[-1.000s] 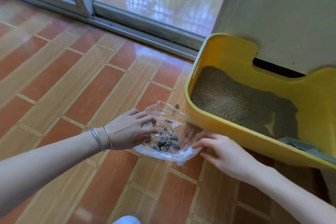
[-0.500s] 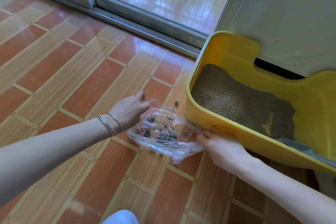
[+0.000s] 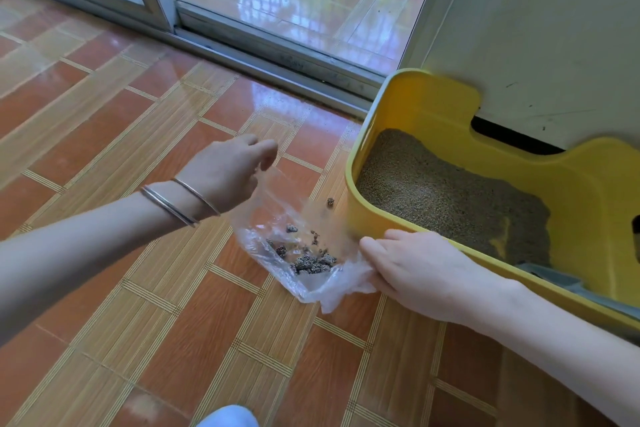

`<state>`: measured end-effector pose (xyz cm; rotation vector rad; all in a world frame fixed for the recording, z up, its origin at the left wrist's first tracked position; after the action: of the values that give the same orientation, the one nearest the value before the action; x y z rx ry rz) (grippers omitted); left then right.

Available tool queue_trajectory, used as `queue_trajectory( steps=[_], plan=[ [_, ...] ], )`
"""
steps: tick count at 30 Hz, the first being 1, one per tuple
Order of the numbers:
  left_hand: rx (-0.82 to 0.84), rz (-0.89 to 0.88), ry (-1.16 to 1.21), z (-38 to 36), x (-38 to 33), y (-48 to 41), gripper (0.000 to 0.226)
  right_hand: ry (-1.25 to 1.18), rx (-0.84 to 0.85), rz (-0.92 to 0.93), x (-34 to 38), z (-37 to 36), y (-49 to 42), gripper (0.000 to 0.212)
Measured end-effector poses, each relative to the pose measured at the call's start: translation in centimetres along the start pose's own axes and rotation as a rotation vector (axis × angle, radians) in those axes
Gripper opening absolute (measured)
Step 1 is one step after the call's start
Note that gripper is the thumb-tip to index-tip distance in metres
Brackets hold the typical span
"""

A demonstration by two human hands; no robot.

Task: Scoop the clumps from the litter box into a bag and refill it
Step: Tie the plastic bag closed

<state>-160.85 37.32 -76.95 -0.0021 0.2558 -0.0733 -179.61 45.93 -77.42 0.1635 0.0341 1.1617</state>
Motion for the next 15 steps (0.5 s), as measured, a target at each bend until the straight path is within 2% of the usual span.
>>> queue_trajectory(
  steps=[1, 3, 5, 7, 9, 11, 15],
  plan=[
    [0.038, 0.036, 0.028, 0.0, 0.1, 0.0, 0.021, 0.023, -0.01, -0.006, 0.1, 0.7, 0.0, 0.037],
    [0.09, 0.082, 0.1, 0.1, 0.1, 0.1, 0.018, -0.035, -0.02, -0.018, 0.0, 1.7, 0.0, 0.035],
    [0.156, 0.092, 0.149, -0.5, 0.1, 0.4, 0.017, -0.328, 0.005, -0.03, 0.0, 1.8, 0.4, 0.03],
    [0.214, 0.065, 0.141, -0.9, -0.1, 0.9, 0.017, -0.572, -0.074, -0.003, 0.1, 3.0, 0.2, 0.031],
    [0.226, 0.02, 0.082, -1.1, -0.2, 1.3, 0.02, -0.71, -0.184, -0.006, -0.4, 3.9, 0.0, 0.029],
    [0.197, -0.022, 0.05, -0.9, -0.3, 1.6, 0.023, -0.705, -0.259, -0.056, -1.1, 4.3, -0.2, 0.027],
    [0.05, -0.153, 0.125, 0.6, -1.3, 1.7, 0.019, -0.47, -0.351, -0.1, -2.1, 5.2, 0.0, 0.023]
  ],
)
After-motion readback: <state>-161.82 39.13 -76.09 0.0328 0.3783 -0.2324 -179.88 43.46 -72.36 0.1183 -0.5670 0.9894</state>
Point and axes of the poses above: each hand's wrist, its own y-axis away from the middle knuckle, its own z-axis out of the back of the hand, x = y × z, the point moved 8 cm from there along -y, towards the middle knuckle, and after that the axes turned 14 degrees about z, right-handed, at the moved point
